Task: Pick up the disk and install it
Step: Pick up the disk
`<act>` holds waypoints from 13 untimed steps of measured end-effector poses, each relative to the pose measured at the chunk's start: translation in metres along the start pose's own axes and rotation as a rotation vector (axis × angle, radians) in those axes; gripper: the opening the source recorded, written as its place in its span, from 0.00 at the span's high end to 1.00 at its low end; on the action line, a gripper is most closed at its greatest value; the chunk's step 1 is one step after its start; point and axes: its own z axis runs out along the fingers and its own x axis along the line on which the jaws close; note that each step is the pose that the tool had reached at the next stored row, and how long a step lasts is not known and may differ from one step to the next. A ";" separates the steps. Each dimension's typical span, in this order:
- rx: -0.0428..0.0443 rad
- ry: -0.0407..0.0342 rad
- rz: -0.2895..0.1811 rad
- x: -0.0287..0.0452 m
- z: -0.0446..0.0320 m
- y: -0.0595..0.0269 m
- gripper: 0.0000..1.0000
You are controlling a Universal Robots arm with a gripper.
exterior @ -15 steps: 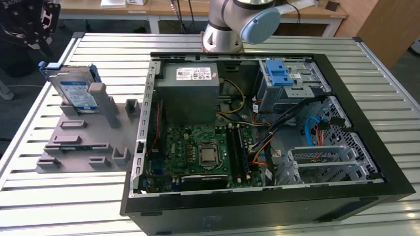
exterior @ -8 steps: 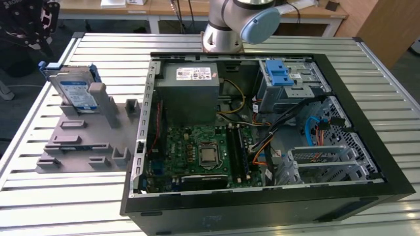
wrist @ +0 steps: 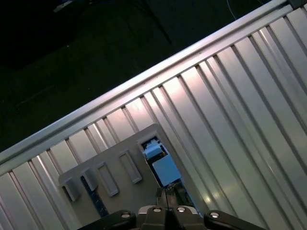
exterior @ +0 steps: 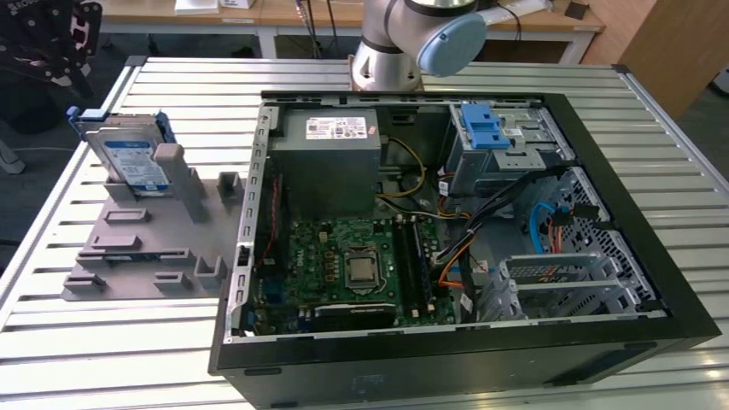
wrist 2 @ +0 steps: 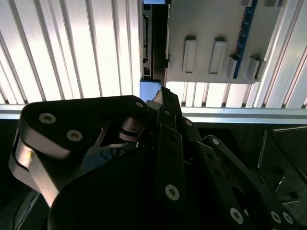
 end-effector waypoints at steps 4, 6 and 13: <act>-0.0003 0.0009 -0.035 0.0000 0.0001 0.0000 0.89; -0.0005 0.0016 -0.053 0.0000 0.0000 0.0000 0.89; -0.0013 0.0034 -0.112 0.0000 0.0002 0.0000 0.89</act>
